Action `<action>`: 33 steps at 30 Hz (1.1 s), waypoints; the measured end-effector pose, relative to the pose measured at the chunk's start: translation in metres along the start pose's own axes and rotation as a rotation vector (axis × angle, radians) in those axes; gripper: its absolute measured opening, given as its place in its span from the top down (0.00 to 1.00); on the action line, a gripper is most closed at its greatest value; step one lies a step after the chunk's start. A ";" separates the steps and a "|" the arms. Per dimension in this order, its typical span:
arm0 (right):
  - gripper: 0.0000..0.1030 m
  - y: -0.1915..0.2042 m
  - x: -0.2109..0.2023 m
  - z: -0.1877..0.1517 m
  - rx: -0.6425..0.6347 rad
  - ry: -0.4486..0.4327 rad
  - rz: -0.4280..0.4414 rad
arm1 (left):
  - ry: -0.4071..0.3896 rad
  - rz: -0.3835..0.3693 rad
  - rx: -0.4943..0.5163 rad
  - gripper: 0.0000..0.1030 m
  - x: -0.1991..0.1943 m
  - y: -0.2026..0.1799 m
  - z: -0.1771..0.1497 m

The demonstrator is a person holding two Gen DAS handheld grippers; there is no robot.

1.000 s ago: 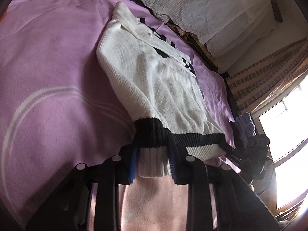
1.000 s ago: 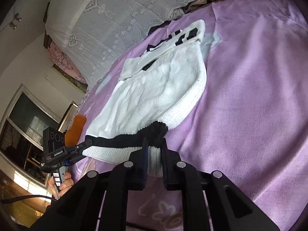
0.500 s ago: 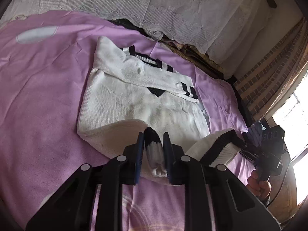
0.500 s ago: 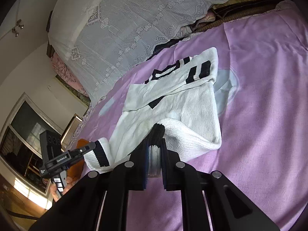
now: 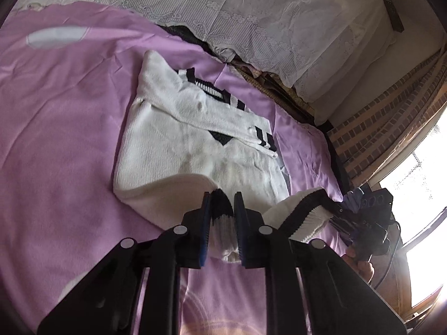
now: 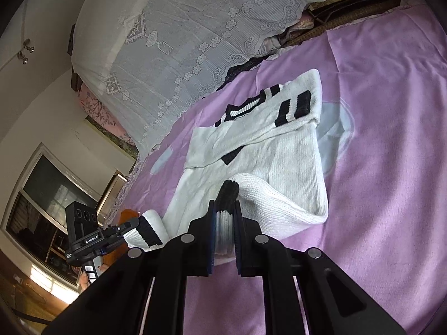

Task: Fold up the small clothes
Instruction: 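Lift the hem with both tools and fold it up toward the collar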

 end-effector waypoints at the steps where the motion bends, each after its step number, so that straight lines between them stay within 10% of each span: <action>1: 0.89 0.002 0.002 0.007 -0.003 -0.004 -0.003 | -0.009 0.005 0.014 0.87 0.003 -0.004 0.007; 10: 0.89 0.005 0.024 0.046 0.018 -0.038 -0.018 | 0.031 -0.021 -0.035 0.93 0.029 0.003 0.033; 12: 0.89 0.000 0.027 0.041 0.016 -0.027 -0.030 | 0.062 -0.006 -0.067 0.78 0.025 0.012 0.022; 14: 0.89 -0.005 0.029 0.038 0.021 -0.021 -0.037 | 0.070 0.018 -0.098 0.41 0.015 0.020 0.010; 25: 0.89 -0.004 0.021 0.032 0.028 -0.013 0.001 | 0.138 -0.066 -0.169 0.23 0.027 -0.003 -0.015; 27: 0.89 -0.005 0.016 0.027 0.025 -0.019 0.004 | 0.158 -0.054 -0.162 0.25 0.041 -0.005 -0.011; 30: 0.89 -0.011 0.009 0.022 0.030 -0.030 0.002 | 0.198 -0.038 -0.129 0.89 0.058 -0.007 -0.011; 33: 0.89 -0.013 0.008 0.028 0.040 -0.038 -0.004 | 0.134 -0.022 -0.112 0.89 0.054 -0.008 0.003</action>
Point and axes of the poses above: each gripper's, at about its wrist camera, not at the fingertips, and x roughly the way its jaws point, y to its left, z to its top, the point moved 3 cm from there along x, roughly the way its jaws point, and after that the axes turned 9 degrees about -z, right-handed, at the moved point
